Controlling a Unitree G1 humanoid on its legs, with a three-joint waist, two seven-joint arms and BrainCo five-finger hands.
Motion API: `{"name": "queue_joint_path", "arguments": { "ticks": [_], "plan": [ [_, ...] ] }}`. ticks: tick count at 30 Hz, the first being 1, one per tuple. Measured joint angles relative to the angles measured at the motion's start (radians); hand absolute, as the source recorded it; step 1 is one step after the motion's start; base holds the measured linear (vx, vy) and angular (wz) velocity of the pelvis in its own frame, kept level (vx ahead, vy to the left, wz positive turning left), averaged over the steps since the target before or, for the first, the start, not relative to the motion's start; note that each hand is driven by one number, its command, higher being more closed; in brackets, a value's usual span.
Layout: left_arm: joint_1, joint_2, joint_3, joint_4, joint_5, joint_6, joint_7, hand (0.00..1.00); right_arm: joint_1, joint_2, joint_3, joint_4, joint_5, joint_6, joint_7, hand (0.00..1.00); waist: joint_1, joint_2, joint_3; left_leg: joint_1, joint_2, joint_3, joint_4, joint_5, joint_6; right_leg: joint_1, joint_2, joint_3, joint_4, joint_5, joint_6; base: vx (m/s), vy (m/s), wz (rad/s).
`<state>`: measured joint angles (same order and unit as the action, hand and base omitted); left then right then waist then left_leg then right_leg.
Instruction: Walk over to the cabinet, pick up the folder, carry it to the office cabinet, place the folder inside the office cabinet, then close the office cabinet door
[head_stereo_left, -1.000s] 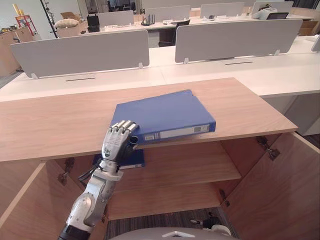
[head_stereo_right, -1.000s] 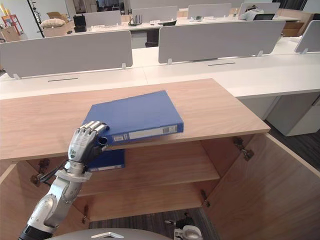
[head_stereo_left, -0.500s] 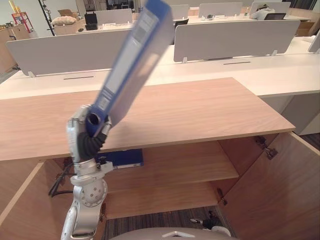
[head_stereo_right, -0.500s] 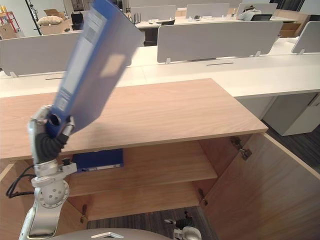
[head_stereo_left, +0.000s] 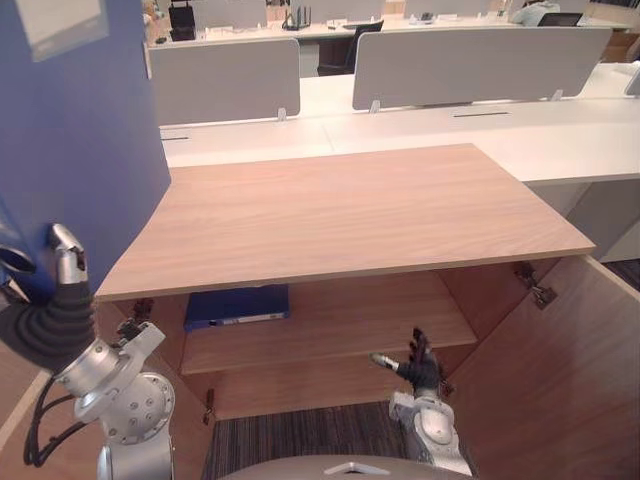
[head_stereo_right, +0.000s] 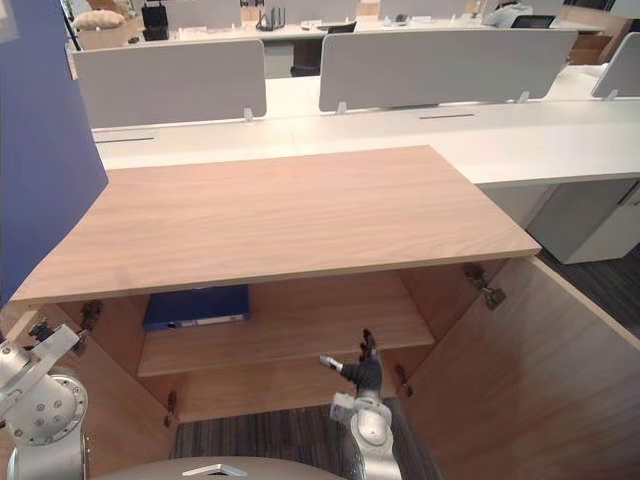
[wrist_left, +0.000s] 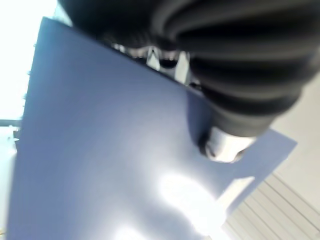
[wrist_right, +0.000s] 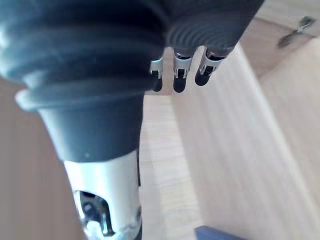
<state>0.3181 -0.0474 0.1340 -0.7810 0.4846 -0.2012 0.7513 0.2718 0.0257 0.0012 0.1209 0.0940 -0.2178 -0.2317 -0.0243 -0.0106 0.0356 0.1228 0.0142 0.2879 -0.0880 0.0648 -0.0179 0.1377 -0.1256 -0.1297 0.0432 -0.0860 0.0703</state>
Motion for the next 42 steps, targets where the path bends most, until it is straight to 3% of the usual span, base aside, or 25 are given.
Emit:
{"name": "queue_joint_path", "arguments": {
  "ticks": [5,17,23,30,35,38,42],
  "plan": [
    [0.020,-0.011,-0.036,-0.030,-0.052,-0.019,-0.022,1.00,0.002,0.018,0.032,-0.283,0.031,-0.058,-0.005,0.00,-0.011,-0.021,0.023,0.000,-0.002,0.012,0.001,-0.003,0.000,-0.001,0.000,0.011,-0.012,0.012,0.011,0.04,0.017,-0.07],
    [0.019,-0.007,-0.137,-0.030,-0.180,-0.079,-0.132,1.00,0.015,0.021,0.078,-0.342,0.131,-0.059,-0.020,0.00,-0.016,-0.004,0.036,0.001,-0.005,0.014,0.006,-0.009,0.001,-0.001,-0.002,0.015,-0.012,0.020,0.012,0.02,0.005,-0.01],
    [0.017,0.034,-0.199,0.010,-0.286,-0.110,-0.206,1.00,-0.008,-0.011,0.109,-0.342,0.180,-0.042,-0.035,0.00,-0.018,-0.003,0.036,0.001,-0.004,0.014,0.006,-0.008,0.001,-0.004,0.001,0.021,-0.011,0.026,0.012,0.00,0.001,-0.02],
    [0.019,0.052,-0.246,0.080,-0.305,-0.110,-0.274,1.00,-0.009,-0.068,0.127,-0.342,0.181,-0.032,-0.028,0.00,-0.015,-0.002,0.035,-0.003,-0.001,0.014,0.006,-0.007,0.002,-0.018,0.005,0.034,-0.002,0.027,0.012,0.00,0.001,-0.04],
    [0.030,0.055,-0.259,0.120,-0.304,-0.110,-0.306,1.00,-0.001,-0.070,0.121,-0.342,0.181,-0.023,0.020,0.00,-0.028,-0.001,0.034,-0.003,-0.001,0.015,0.005,-0.007,0.002,-0.020,0.005,0.037,-0.002,0.027,0.012,0.00,0.000,0.00],
    [0.031,0.056,-0.264,0.149,-0.303,-0.109,-0.316,1.00,0.030,-0.032,0.092,-0.370,0.174,-0.023,0.056,0.00,-0.031,0.001,0.032,-0.003,-0.001,0.019,0.001,-0.008,0.002,-0.022,0.005,0.040,-0.002,0.027,0.012,0.00,0.003,-0.01],
    [0.032,0.056,-0.264,0.176,-0.302,-0.103,-0.320,1.00,0.049,0.014,0.058,-0.472,0.130,-0.064,0.077,0.00,-0.035,-0.001,0.023,-0.002,0.000,0.040,0.000,-0.009,0.001,-0.036,0.006,0.063,-0.002,0.029,0.014,0.00,0.018,-0.14]
  ]
}}
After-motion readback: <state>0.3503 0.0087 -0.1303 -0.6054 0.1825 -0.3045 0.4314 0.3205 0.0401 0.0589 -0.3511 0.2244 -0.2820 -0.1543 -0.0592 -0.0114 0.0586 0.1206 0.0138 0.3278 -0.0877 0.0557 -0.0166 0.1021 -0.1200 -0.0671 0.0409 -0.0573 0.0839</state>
